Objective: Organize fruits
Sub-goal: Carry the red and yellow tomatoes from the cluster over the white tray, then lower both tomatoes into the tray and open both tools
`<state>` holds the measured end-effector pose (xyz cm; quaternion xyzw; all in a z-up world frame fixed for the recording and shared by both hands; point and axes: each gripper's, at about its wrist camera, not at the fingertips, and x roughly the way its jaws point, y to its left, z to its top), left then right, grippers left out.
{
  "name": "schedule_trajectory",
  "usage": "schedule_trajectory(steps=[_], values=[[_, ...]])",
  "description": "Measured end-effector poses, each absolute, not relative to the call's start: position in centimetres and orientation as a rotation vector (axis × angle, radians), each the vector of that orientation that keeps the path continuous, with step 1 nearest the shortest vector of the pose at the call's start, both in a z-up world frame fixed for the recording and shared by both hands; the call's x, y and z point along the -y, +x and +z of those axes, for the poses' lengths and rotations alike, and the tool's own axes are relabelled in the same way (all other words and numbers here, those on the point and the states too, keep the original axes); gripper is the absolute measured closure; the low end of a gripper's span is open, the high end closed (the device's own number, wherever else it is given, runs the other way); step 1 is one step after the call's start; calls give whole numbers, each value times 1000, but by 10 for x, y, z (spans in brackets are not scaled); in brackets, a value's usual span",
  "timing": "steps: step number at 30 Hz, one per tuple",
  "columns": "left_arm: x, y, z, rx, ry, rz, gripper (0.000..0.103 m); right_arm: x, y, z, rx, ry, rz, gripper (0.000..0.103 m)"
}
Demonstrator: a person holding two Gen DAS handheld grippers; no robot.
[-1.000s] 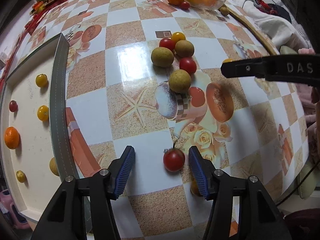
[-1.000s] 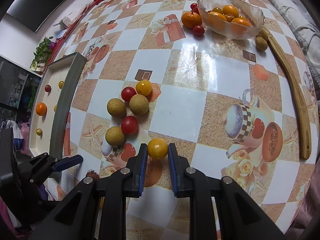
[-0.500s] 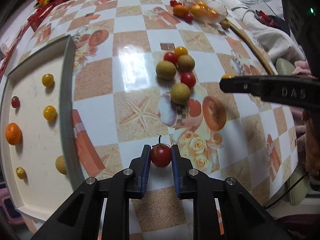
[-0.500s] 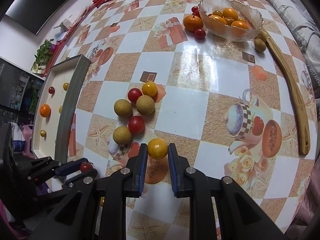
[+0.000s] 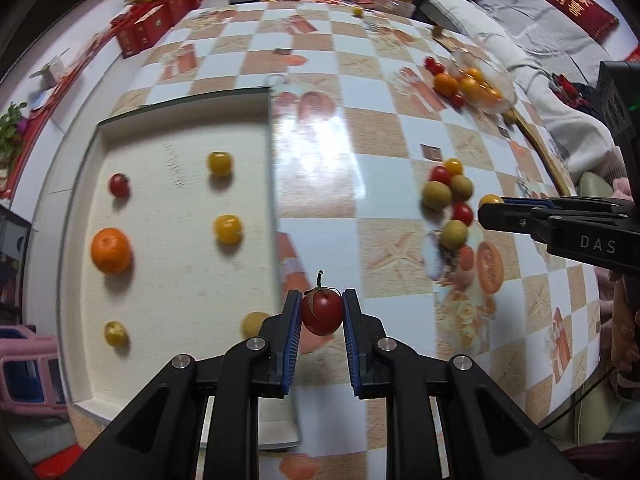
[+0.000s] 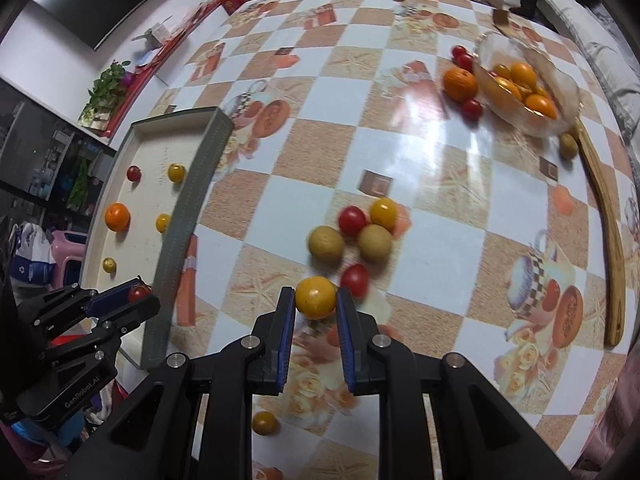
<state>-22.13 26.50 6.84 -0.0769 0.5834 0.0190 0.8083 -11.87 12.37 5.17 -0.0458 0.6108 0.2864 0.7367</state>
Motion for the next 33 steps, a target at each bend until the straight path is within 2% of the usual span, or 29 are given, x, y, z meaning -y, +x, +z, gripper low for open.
schedule_trajectory(steps=[15, 33], values=[[-351, -248, 49, -1247, -233, 229, 81, -240, -124, 64, -1319, -198, 816, 81], [-361, -263, 21, -1298, -214, 256, 81, -356, -121, 17, -1385, -320, 904, 80]])
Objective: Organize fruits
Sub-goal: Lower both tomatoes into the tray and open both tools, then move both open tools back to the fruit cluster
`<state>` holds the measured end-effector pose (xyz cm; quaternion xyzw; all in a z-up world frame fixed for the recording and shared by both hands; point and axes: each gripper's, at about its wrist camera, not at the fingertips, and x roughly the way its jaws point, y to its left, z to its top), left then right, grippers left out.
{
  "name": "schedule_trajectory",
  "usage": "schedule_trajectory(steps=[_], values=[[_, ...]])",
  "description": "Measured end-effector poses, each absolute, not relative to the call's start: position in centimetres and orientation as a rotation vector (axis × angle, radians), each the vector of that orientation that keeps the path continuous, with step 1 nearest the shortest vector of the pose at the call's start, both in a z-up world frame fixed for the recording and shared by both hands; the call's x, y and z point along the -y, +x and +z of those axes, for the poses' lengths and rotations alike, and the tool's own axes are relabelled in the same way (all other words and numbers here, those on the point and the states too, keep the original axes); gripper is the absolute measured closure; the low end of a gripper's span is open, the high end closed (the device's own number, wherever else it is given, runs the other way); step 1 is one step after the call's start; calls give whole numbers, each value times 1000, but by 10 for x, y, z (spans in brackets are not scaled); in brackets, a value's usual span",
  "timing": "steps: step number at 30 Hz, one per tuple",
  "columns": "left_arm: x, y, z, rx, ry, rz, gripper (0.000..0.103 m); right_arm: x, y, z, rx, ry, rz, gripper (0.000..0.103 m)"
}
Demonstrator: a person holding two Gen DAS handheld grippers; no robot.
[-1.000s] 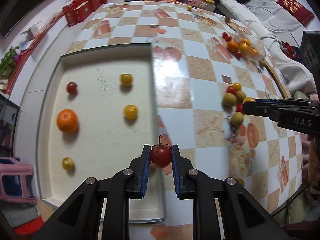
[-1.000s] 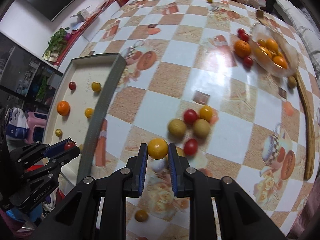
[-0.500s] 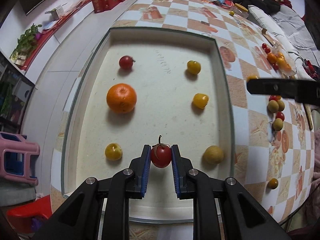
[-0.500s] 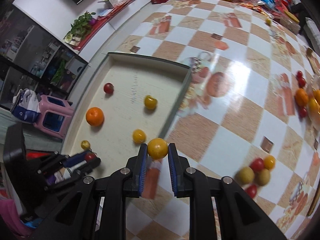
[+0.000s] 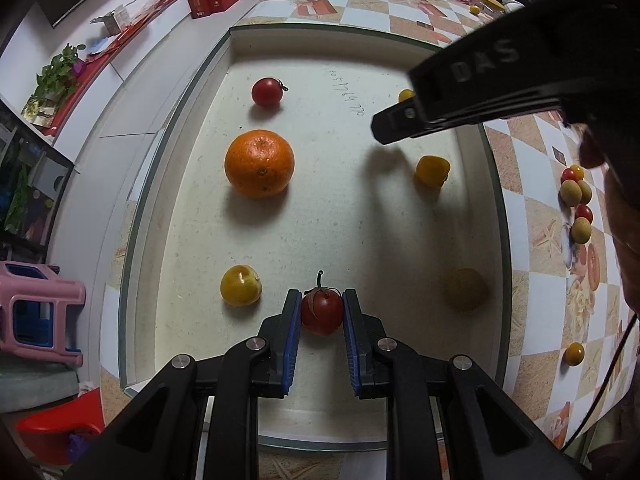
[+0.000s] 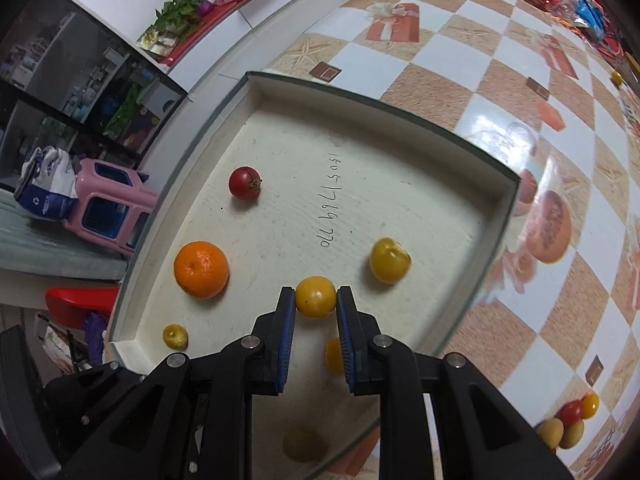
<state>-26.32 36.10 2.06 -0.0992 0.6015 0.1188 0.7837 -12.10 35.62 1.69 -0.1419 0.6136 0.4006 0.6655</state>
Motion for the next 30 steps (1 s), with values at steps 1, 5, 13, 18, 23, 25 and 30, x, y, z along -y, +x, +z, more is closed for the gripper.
schedule_trajectory(steps=[1, 5, 13, 18, 23, 25, 30], values=[[-361, -263, 21, -1298, -210, 256, 81, -359, -121, 15, -1384, -334, 903, 80], [-357, -264, 20, -1296, -184, 261, 81, -369, -127, 10, -1372, -393, 905, 80], [-345, -264, 20, -1304, -145, 260, 79, -375, -130, 9, -1373, -407, 930, 48], [-344, -264, 22, -1305, -128, 271, 33, -373, -125, 12, -1383, -348, 921, 39], [-339, -268, 26, -1296, -105, 280, 22, -361, -119, 29, -1368, -248, 953, 27], [-337, -267, 25, -1307, -97, 276, 22, -351, -116, 40, -1351, -205, 956, 22], [-325, -263, 39, -1292, -68, 252, 22, -319, -106, 61, -1315, -126, 907, 18]])
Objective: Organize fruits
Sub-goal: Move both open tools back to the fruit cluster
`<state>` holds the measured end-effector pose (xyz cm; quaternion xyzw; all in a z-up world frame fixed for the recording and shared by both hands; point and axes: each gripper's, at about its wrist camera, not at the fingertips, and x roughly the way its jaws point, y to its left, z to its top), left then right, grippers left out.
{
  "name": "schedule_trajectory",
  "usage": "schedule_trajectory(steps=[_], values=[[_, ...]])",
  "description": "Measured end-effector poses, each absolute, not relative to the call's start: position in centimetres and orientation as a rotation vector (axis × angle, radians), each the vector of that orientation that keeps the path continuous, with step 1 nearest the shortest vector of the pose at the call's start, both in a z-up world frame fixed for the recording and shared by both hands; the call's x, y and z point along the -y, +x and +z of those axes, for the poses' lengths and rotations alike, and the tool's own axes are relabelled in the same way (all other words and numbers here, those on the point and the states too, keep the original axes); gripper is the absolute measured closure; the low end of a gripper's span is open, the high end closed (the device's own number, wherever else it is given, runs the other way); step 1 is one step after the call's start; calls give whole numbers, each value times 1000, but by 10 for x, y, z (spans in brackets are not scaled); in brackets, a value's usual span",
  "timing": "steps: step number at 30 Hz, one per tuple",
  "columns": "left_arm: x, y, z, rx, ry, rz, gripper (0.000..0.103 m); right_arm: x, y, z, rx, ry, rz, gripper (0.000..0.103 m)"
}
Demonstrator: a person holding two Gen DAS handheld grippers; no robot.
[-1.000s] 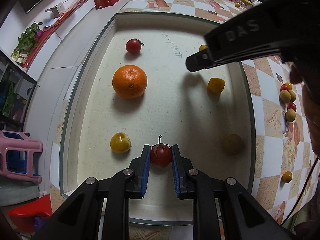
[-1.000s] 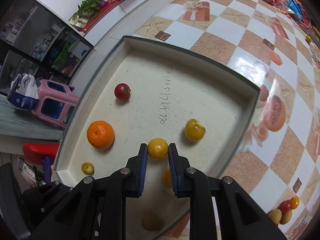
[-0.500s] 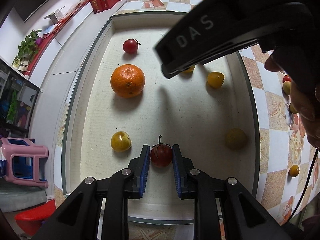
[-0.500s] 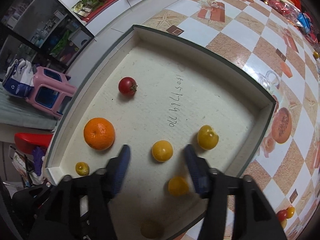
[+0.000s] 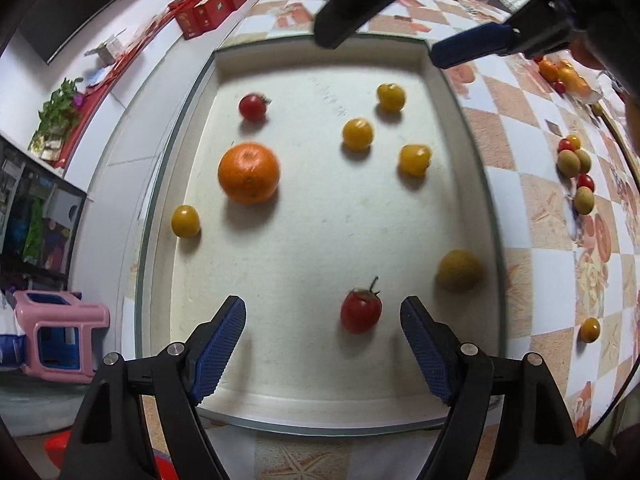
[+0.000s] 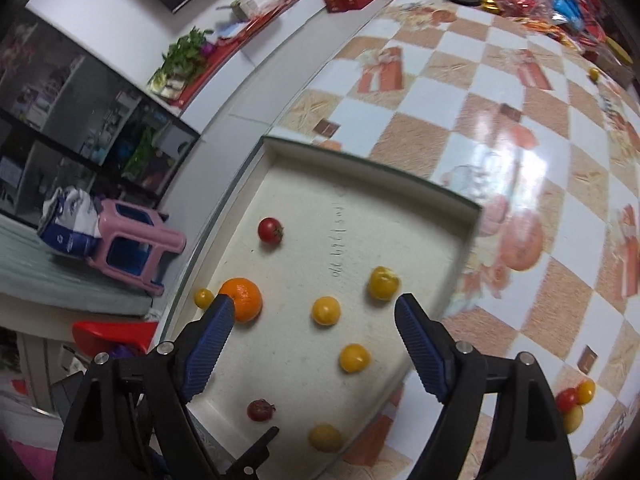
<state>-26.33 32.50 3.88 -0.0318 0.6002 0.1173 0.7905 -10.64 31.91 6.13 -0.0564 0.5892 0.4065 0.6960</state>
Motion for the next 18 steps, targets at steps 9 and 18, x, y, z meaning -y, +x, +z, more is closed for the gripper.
schedule_trajectory(steps=[9, 18], values=[[-302, -247, 51, -1269, -15, 179, 22, -219, -96, 72, -1301, -58, 704, 18], [-270, -225, 61, -1251, 35, 78, 22, -110, -135, 57, -1357, -78, 513, 18]])
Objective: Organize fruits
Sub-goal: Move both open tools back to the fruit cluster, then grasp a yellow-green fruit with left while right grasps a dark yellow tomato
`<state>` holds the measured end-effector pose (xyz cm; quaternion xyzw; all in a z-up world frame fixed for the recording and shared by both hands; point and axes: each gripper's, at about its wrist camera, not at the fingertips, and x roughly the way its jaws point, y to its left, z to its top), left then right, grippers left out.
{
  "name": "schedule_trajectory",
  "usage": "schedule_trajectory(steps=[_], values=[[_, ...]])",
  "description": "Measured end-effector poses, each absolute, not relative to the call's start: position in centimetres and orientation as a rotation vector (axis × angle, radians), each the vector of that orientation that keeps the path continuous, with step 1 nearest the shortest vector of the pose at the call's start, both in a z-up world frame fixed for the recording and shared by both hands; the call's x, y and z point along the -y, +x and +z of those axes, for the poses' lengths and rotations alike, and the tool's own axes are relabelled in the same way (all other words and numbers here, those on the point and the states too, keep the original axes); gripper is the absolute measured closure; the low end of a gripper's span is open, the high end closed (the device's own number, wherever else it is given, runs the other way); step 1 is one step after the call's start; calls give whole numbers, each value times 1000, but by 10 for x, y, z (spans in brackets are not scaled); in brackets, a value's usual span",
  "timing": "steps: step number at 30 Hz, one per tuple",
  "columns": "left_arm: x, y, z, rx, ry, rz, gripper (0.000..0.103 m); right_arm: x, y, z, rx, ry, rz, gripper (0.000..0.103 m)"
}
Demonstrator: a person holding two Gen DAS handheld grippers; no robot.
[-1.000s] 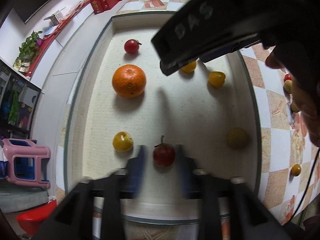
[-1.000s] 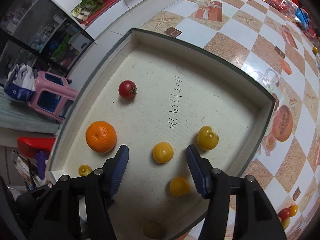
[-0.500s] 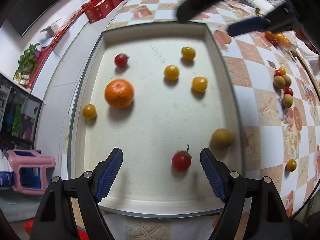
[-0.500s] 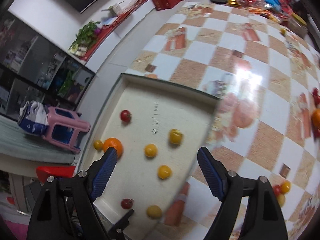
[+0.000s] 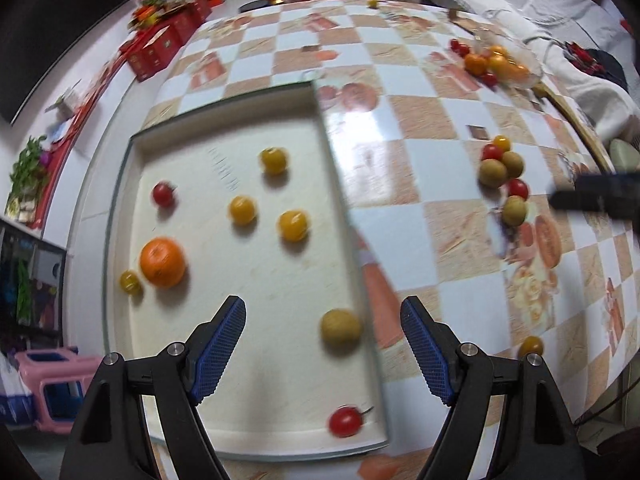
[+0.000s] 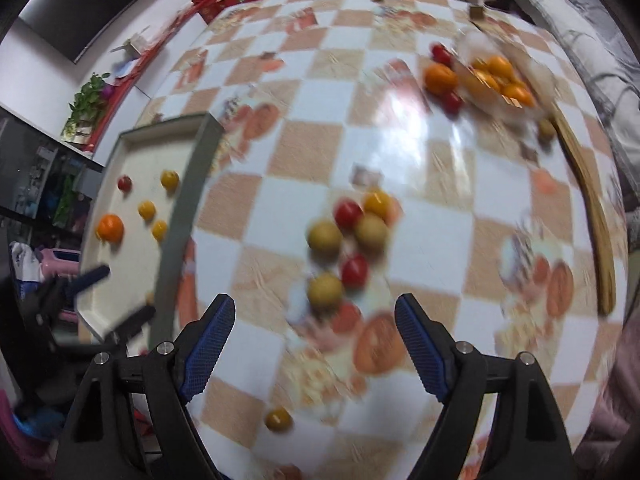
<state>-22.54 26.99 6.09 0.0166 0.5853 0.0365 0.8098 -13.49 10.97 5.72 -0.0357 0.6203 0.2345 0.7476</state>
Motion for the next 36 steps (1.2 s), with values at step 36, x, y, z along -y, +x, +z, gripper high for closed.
schedule_trajectory(steps=[36], values=[[-143, -137, 20, -1299, 55, -320, 44, -128, -277, 9, -1159, -323, 613, 56]])
